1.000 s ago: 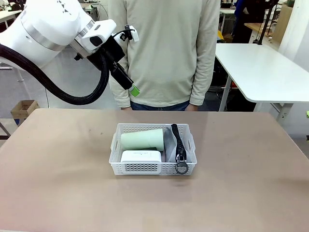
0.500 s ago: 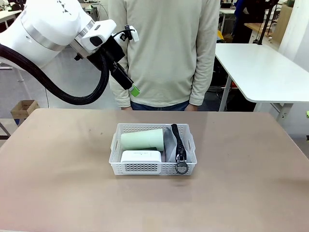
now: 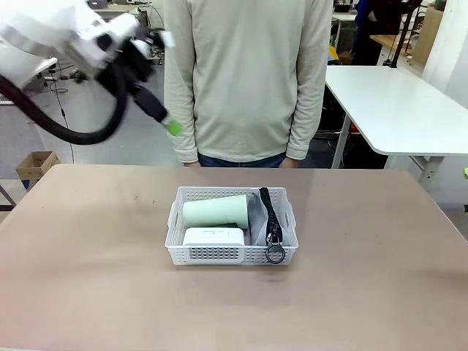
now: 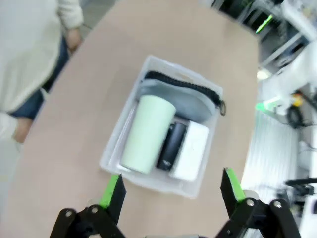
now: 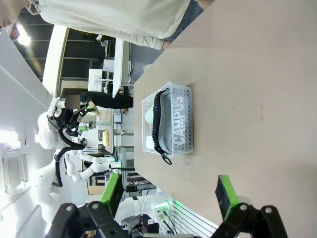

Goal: Efficiently arrange items inside the basket to fit them all.
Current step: Pick up the Reusable plastic cup and place it inside the Organizing basket.

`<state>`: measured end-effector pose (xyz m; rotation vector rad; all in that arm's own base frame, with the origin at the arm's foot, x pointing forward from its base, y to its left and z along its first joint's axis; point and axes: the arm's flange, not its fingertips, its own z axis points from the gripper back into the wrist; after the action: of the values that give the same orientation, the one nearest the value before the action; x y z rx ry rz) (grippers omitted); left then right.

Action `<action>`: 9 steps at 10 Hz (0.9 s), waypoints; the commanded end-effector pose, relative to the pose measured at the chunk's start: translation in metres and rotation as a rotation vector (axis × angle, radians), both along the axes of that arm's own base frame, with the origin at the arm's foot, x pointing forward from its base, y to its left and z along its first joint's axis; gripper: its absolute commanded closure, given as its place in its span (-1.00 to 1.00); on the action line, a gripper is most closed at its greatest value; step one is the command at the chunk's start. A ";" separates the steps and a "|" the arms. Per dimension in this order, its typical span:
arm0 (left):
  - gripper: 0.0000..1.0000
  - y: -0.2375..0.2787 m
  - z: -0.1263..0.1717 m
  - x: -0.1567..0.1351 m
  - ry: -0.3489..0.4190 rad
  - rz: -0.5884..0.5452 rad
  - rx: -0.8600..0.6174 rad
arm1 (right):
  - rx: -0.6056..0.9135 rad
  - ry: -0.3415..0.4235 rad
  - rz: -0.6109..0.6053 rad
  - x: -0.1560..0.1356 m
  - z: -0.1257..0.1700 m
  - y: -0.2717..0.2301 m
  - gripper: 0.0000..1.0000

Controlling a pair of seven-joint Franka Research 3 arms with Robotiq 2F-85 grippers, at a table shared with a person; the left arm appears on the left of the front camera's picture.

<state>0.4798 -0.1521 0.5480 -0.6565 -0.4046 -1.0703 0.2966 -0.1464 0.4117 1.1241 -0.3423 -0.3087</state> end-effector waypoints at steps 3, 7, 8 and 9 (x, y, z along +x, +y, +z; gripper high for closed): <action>-1.00 0.178 -0.012 -0.051 0.239 0.473 -0.398 | 0.003 -0.032 0.009 0.000 0.001 -0.001 -1.00; -1.00 0.239 -0.117 -0.084 0.509 0.696 -0.730 | 0.003 -0.032 0.009 0.000 0.001 -0.001 -1.00; -1.00 0.213 -0.135 -0.068 0.634 0.573 -0.641 | 0.003 -0.032 0.009 0.000 0.001 -0.001 -1.00; -1.00 0.273 -0.105 -0.099 0.454 0.674 -0.622 | 0.003 -0.032 0.009 0.000 0.001 -0.001 -1.00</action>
<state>0.3879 0.0924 0.4062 -1.2442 -0.4312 -0.0909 0.2967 -0.1463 0.4117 1.1237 -0.3419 -0.3084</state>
